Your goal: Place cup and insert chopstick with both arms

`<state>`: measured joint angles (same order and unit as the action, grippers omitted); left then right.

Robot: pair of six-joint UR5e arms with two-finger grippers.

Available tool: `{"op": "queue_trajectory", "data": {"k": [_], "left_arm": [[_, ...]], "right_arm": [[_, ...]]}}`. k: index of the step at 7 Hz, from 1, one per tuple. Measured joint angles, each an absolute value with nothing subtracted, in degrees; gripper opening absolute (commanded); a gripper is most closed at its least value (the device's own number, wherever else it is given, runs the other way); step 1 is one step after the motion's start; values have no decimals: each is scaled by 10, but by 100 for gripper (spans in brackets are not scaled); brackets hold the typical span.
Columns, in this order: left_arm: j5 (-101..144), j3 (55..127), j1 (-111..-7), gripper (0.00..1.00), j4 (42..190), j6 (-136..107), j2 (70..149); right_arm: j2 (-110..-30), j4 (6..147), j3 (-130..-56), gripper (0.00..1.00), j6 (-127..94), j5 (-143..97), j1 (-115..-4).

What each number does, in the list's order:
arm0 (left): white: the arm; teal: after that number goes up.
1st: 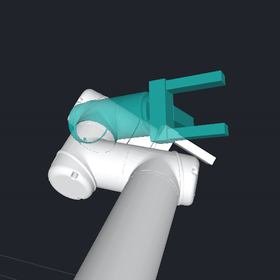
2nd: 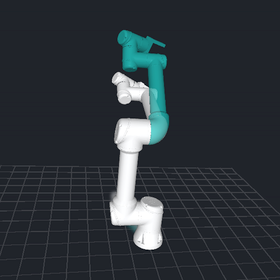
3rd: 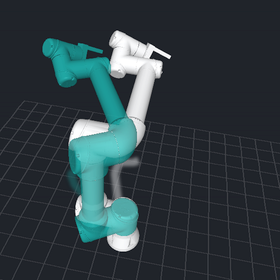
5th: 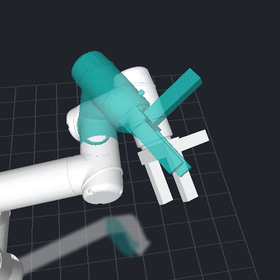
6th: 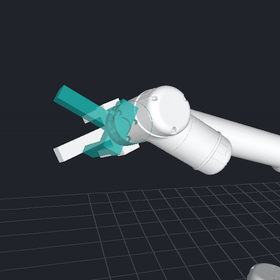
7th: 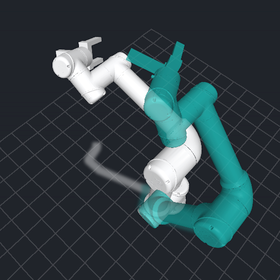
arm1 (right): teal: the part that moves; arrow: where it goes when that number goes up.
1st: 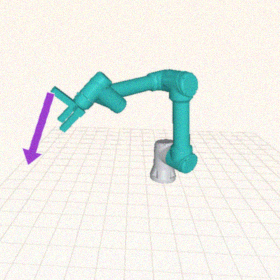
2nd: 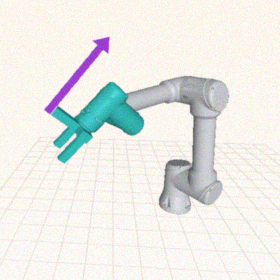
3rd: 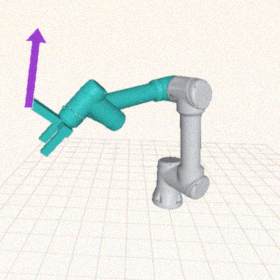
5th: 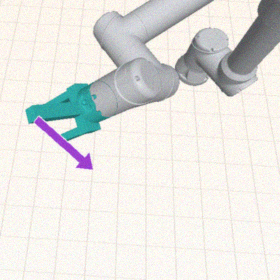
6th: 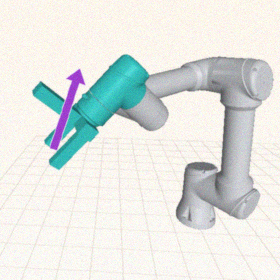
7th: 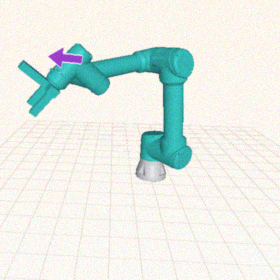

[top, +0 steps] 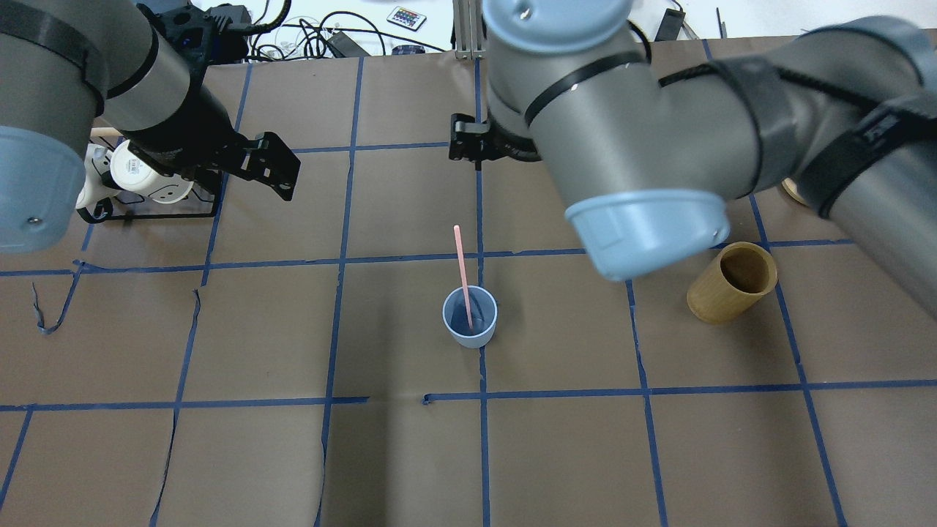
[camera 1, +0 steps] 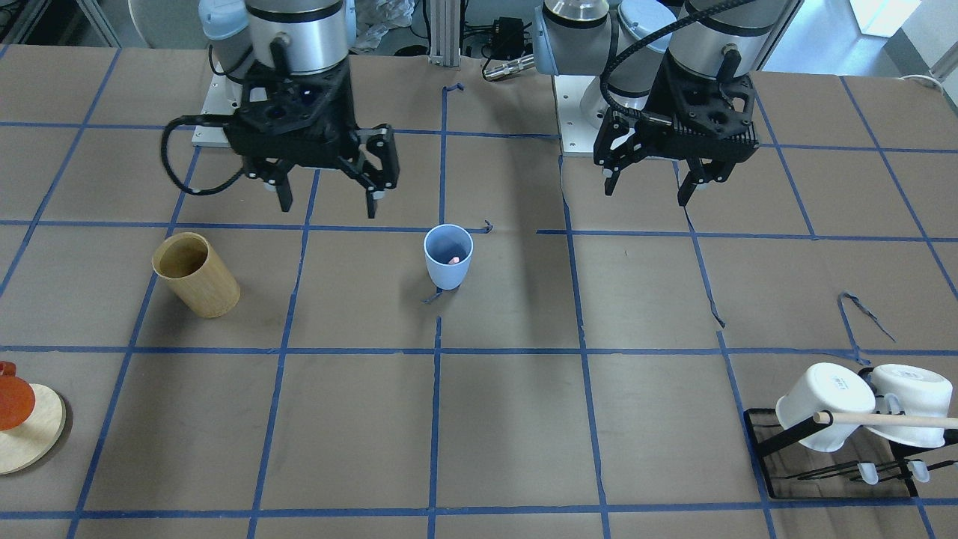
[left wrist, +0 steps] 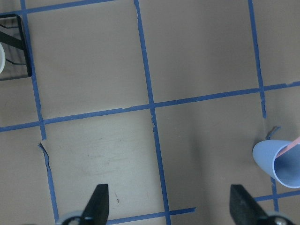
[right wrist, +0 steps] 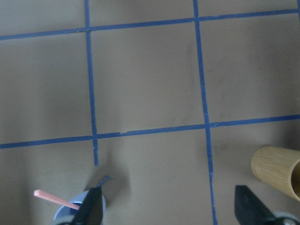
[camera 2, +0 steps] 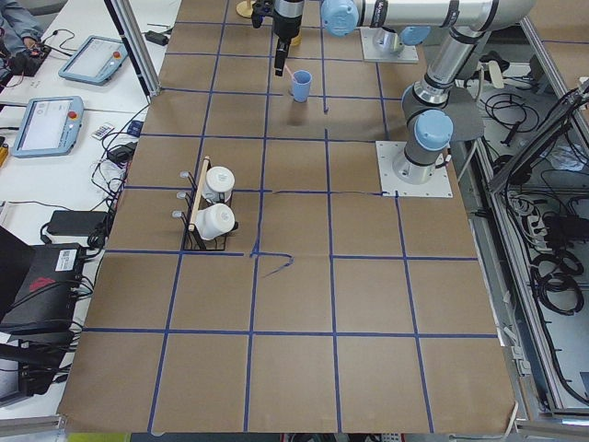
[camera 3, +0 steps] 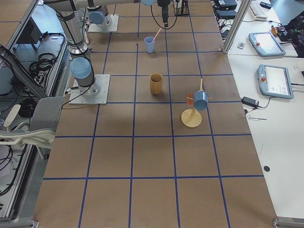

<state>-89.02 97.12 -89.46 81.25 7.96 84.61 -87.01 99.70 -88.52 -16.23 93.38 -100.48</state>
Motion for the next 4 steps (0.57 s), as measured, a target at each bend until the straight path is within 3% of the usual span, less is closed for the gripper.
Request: {"op": "queue_trajectory", "data": {"k": [4], "left_arm": [[-890,971,-896,100,812,59,846]], "right_arm": [[-884,871,-880,100,-77,929,-923]]}}
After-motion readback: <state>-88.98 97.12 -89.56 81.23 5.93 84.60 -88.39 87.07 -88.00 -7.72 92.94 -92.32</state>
